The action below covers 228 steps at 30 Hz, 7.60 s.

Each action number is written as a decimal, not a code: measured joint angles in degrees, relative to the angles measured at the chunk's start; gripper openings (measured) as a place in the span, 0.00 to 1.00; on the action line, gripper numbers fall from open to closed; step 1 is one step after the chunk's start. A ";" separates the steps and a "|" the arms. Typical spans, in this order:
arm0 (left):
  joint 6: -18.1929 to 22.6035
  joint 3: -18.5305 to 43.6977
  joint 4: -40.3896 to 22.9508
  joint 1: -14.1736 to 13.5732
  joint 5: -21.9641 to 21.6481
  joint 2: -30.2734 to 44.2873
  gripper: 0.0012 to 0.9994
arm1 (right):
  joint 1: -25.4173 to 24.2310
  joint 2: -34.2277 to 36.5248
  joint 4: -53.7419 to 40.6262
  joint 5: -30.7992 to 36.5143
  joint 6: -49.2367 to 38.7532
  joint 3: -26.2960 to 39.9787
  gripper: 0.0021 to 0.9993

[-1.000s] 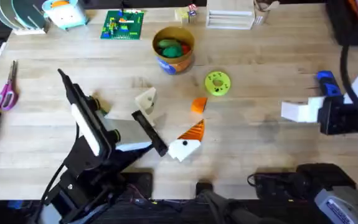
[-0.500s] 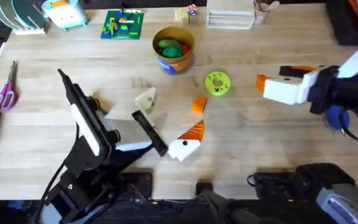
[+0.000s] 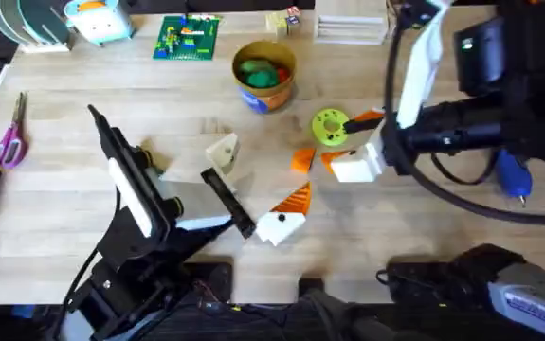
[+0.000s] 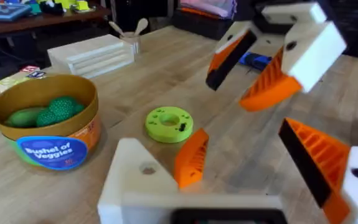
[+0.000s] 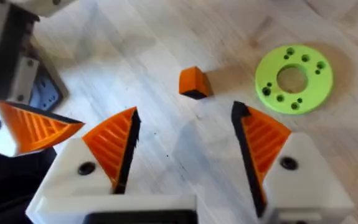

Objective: Pick up the gripper from the table and insert it into the empty holder that is missing its gripper. Then pick up a screw, insert it into the mounting hole, and use the screwdriver to tighten it. Finally, clean up the table by picking up the vegetable and placing it into the bucket.

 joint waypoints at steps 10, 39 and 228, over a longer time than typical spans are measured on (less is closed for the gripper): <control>0.00 0.00 0.00 0.00 0.02 -0.02 0.99 | 12.58 13.87 6.31 12.13 -2.65 -0.02 0.88; 0.00 0.00 0.00 0.00 0.02 -0.02 0.99 | 14.55 18.32 11.97 18.66 -3.45 -0.02 0.01; -2.80 0.02 0.20 0.00 3.21 -0.01 0.99 | 7.42 31.08 4.02 27.56 4.27 10.58 0.45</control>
